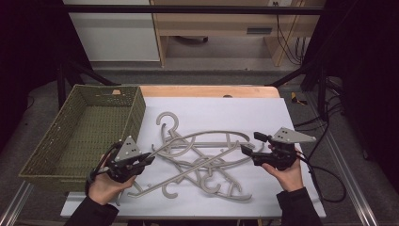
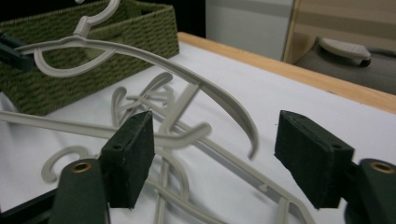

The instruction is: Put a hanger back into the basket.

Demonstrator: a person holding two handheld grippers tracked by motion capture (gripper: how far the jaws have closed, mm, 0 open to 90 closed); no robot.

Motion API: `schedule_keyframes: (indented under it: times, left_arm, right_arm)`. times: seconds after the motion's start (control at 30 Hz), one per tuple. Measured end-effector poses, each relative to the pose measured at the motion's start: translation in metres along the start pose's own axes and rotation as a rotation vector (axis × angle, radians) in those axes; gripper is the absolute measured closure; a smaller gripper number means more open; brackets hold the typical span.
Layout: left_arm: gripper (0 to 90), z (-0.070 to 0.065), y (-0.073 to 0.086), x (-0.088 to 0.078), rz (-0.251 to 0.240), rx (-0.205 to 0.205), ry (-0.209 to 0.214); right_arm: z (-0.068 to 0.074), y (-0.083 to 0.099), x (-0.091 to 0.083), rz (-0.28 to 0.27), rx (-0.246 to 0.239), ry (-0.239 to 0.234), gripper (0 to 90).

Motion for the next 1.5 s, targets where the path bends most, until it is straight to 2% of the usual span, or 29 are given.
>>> schedule_keyframes:
  times: [0.1,0.27,0.33,0.53,0.73,0.93,1.07,1.2,1.4,1.5]
  left_arm:
    - [81.5,0.008,-0.001,-0.008,-0.009,-0.006,-0.032]
    - [81.5,0.023,-0.004,-0.023,-0.060,-0.042,-0.096]
    - [81.5,0.029,-0.005,-0.031,-0.075,-0.060,-0.124]
    - [81.5,0.051,-0.004,-0.050,-0.100,-0.075,-0.211]
    - [81.5,0.080,0.001,-0.060,-0.120,-0.122,-0.292]
    - [81.5,0.113,-0.001,-0.078,-0.116,-0.136,-0.360]
    - [81.5,0.139,0.003,-0.089,-0.124,-0.172,-0.369]
    - [81.5,0.167,0.014,-0.092,-0.102,-0.190,-0.387]
    - [81.4,0.197,0.032,-0.093,-0.082,-0.221,-0.408]
    - [81.4,0.206,0.041,-0.093,-0.061,-0.227,-0.418]
  right_arm:
    - [-0.005,-0.001,-0.005,-0.019,0.019,0.031,22.0]
    - [-0.013,0.002,-0.008,-0.027,0.054,0.059,19.5]
    - [-0.015,0.004,-0.008,-0.030,0.058,0.064,18.9]
    - [-0.017,0.006,-0.007,-0.023,0.060,0.075,16.6]
    - [-0.017,0.007,-0.008,-0.019,0.060,0.074,15.8]
    - [-0.016,0.008,-0.007,-0.019,0.064,0.076,13.6]
    - [-0.015,0.008,-0.006,-0.019,0.071,0.088,9.7]
    - [-0.014,0.007,-0.006,-0.022,0.071,0.085,9.1]
    - [-0.014,0.009,-0.005,-0.002,0.051,0.099,7.9]
    - [-0.014,0.010,-0.005,0.002,0.056,0.103,8.1]
Point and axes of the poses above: each handheld gripper's, and its own axes: x roughly forward along the jaws, y roughly out of its underside, z roughly to its left, the point moved 5 cm from there along x, roughly forward along the jaws, and after that the axes turned 4 degrees about -z, right-handed, at the moved point
